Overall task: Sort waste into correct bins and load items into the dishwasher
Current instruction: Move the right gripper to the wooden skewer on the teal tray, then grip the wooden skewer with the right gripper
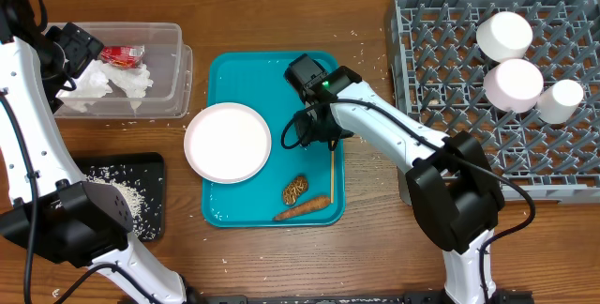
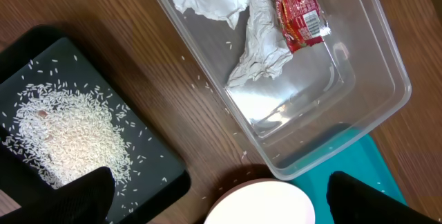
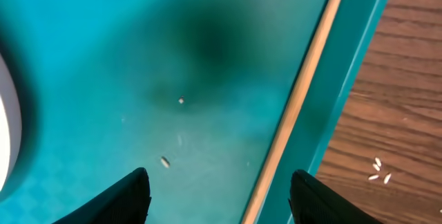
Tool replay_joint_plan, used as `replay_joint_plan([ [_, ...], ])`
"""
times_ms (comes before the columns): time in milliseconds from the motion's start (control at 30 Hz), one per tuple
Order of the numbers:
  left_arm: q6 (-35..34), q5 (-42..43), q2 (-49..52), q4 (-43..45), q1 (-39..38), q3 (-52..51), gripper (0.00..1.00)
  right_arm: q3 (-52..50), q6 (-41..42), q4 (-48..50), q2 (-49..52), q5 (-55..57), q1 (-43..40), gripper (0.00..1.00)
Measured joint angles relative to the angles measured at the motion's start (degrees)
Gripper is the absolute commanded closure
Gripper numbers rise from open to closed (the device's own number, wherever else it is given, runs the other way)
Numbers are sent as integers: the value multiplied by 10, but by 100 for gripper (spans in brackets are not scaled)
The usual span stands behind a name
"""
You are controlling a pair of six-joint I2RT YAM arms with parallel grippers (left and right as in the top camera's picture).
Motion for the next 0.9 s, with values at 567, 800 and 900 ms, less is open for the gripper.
replay_joint_plan([
  [567,0,0,0,0,0,0,0,-52,31,33,0,6,0,37],
  [800,0,0,0,0,0,0,0,-73,34,56,0,-1,4,41],
  [900,0,0,0,0,0,0,0,-75,36,56,0,-6,4,49],
])
